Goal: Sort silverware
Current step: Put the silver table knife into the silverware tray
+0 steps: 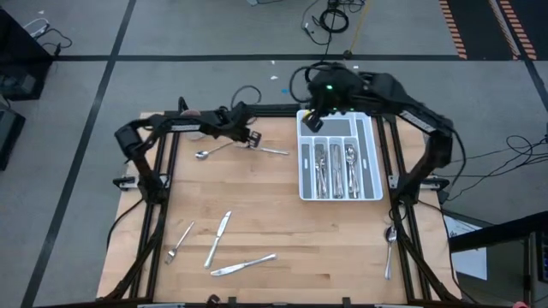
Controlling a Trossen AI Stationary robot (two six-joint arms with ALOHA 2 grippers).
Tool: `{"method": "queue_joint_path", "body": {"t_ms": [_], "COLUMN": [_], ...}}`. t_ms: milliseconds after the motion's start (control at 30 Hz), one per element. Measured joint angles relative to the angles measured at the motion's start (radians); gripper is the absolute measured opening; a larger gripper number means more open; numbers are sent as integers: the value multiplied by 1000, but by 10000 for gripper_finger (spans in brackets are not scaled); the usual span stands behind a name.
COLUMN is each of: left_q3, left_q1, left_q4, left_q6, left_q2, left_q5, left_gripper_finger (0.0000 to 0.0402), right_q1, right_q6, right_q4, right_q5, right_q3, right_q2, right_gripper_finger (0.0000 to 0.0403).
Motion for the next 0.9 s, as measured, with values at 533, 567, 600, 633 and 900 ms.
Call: {"method": "queue_joint_path", "body": {"t_ms": [533, 567, 600, 633, 900], "left_q3": [25, 42, 55, 64, 67], "left_q1": [-297, -309, -310, -301, -134], "left_q4": [-54, -53, -71, -112, -283], "left_q6": [-49, -33, -17, 10, 610], "left_q2": [18, -8, -30, -40, -11], "left_q5": [-28, -74, -135, -183, -143], "left_gripper_finger": [0, 0, 0, 0, 6], "right_q1": [63, 66, 66, 66, 66], "right_q6": [7, 1, -5, -6, -10], "right_q4": [-29, -29, -29, -29, -40], "right_q5": [50, 50, 50, 50, 43], "right_q3": [-1, -1, -1, -1, -1], "right_q2": [-17, -16, -15, -15, -10], "right_gripper_finger": [0, 0, 0, 0, 0]}}
